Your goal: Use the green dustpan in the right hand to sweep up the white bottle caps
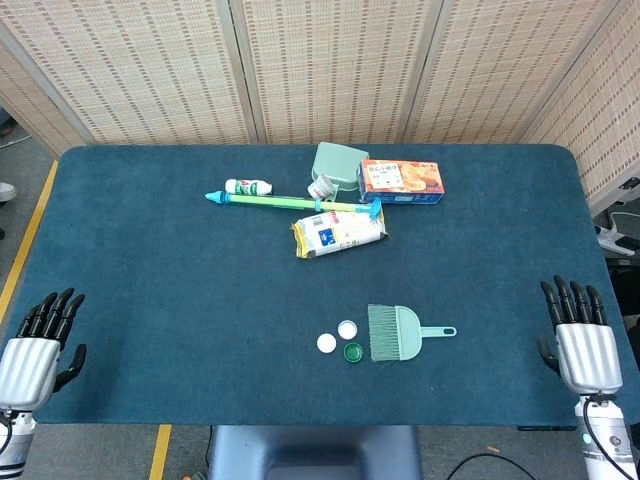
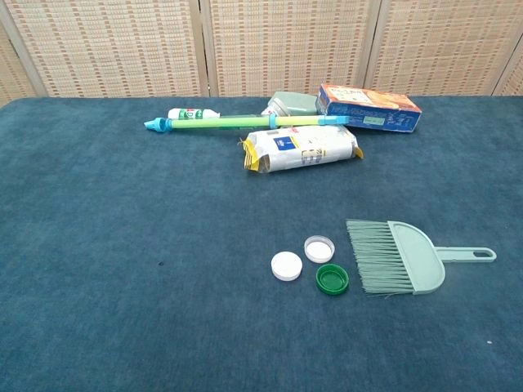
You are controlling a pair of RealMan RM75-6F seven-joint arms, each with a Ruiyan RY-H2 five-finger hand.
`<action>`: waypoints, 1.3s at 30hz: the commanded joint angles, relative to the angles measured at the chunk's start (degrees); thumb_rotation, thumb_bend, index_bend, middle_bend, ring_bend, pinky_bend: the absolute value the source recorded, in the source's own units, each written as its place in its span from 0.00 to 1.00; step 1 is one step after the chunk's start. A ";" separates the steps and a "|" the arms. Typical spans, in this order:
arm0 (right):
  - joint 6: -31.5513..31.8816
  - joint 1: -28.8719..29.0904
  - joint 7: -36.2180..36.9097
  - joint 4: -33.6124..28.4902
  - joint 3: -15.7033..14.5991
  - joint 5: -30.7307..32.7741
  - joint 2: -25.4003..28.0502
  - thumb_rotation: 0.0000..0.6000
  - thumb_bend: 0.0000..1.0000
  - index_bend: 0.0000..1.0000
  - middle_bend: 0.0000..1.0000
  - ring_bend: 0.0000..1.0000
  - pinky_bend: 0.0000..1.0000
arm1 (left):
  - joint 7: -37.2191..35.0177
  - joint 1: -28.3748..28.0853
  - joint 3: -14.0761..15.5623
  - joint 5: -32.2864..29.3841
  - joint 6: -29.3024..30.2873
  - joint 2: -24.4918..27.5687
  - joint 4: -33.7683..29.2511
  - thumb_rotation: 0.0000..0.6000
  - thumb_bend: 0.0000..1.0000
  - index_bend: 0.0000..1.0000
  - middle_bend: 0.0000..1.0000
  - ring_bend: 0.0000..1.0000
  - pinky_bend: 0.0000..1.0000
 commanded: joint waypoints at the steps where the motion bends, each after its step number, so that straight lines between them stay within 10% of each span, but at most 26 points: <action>1: -0.48 -0.22 0.56 -0.24 0.09 -0.64 0.29 1.00 0.25 0.00 0.00 0.00 0.00 | 0.27 -0.09 0.15 -0.17 -0.54 0.05 -0.25 1.00 0.47 0.00 0.00 0.00 0.15; 11: -5.51 1.67 1.86 3.34 -0.65 -5.25 -2.91 1.00 0.25 0.00 0.00 0.00 0.00 | 0.47 -0.39 0.22 -0.66 -1.84 0.00 -0.26 1.00 0.47 0.00 0.00 0.00 0.15; 22: -17.72 7.98 -4.74 12.58 1.39 -3.26 -14.96 1.00 0.25 0.34 0.28 0.01 0.03 | 0.55 -2.15 -0.06 -2.05 -5.69 -0.19 0.40 1.00 0.47 0.00 0.00 0.00 0.15; 39: -23.72 11.81 -11.81 15.73 3.73 1.78 -22.77 1.00 0.25 0.41 0.32 0.05 0.05 | -0.73 -2.33 0.31 -2.07 -6.11 0.54 0.22 1.00 0.47 0.00 0.00 0.00 0.15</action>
